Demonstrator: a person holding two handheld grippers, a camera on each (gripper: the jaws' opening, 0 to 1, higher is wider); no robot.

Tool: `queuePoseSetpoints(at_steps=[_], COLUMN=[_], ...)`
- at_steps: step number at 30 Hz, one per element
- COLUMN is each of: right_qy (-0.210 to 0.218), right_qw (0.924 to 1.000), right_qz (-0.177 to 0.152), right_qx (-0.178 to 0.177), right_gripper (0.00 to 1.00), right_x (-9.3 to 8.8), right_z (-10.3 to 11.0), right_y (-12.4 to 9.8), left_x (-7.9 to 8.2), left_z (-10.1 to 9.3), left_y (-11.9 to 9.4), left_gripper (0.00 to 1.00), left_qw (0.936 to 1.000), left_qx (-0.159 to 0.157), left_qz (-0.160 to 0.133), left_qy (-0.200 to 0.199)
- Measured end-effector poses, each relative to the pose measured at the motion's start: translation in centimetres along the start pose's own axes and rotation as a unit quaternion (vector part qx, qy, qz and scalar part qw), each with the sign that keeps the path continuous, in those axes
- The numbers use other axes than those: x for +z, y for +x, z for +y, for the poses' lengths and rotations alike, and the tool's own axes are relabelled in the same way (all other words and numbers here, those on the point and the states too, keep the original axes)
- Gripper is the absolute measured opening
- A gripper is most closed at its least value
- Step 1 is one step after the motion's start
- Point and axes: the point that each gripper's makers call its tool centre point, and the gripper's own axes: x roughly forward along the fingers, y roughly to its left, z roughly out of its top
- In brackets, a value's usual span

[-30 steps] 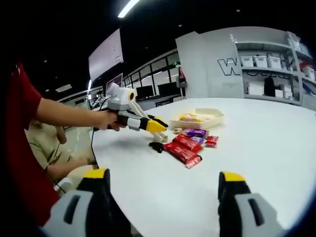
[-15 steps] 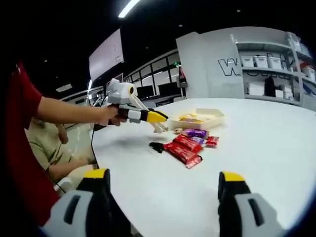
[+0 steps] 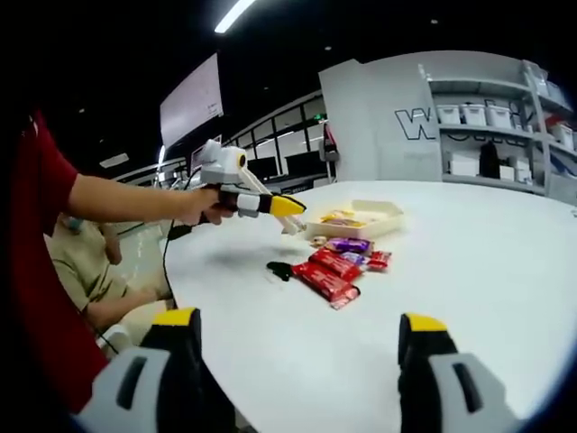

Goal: Place the target food into the container with the food tongs after gripping and lifting it, then release it inside without dropping or visibly crushing the food.

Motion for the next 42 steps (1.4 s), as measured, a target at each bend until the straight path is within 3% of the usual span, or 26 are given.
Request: queuePoseSetpoints(at_steps=[15, 19, 21, 29, 30, 31, 33, 42], right_qy=[0.001, 0.0, 0.002, 0.005, 0.005, 0.005, 0.007, 0.003], right_qw=[1.0, 1.0, 1.0, 1.0, 1.0, 0.9999, 0.9999, 0.9999], right_qz=[0.002, 0.003, 0.003, 0.002, 0.002, 0.002, 0.001, 0.005], right_qx=[-0.003, -0.004, -0.005, -0.008, -0.008, -0.009, -0.009, -0.009], right_gripper=[0.89, 0.89, 0.89, 0.89, 0.89, 0.89, 0.89, 0.89], right_x=[-0.2, -0.2, -0.3, -0.4, -0.4, -0.5, -0.5, -0.4], right_z=[-0.2, -0.3, -0.4, -0.5, -0.5, -0.5, -0.5, -0.4], right_y=[-0.2, -0.3, -0.3, -0.7, -0.8, -0.8, -0.9, -0.6], left_x=[1.1, 1.7, 1.9, 2.7, 2.9, 3.4, 3.4, 3.6], left_z=[1.0, 1.3, 1.4, 2.0, 2.0, 2.4, 1.9, 3.0], left_y=[1.0, 1.2, 1.3, 1.6, 1.7, 1.6, 1.7, 1.6], left_gripper=[0.2, 0.2, 0.2, 0.21, 0.21, 0.21, 0.22, 0.21], left_qw=[0.9999, 0.9999, 0.9999, 0.9995, 0.9994, 0.9968, 0.999, 0.9971], left_qx=[0.004, 0.009, 0.008, 0.02, 0.02, 0.036, 0.024, 0.043], left_qz=[0.004, -0.006, -0.006, -0.02, -0.024, -0.035, -0.033, -0.026], left_qy=[-0.015, 0.008, -0.005, 0.012, 0.018, 0.062, 0.02, 0.058])
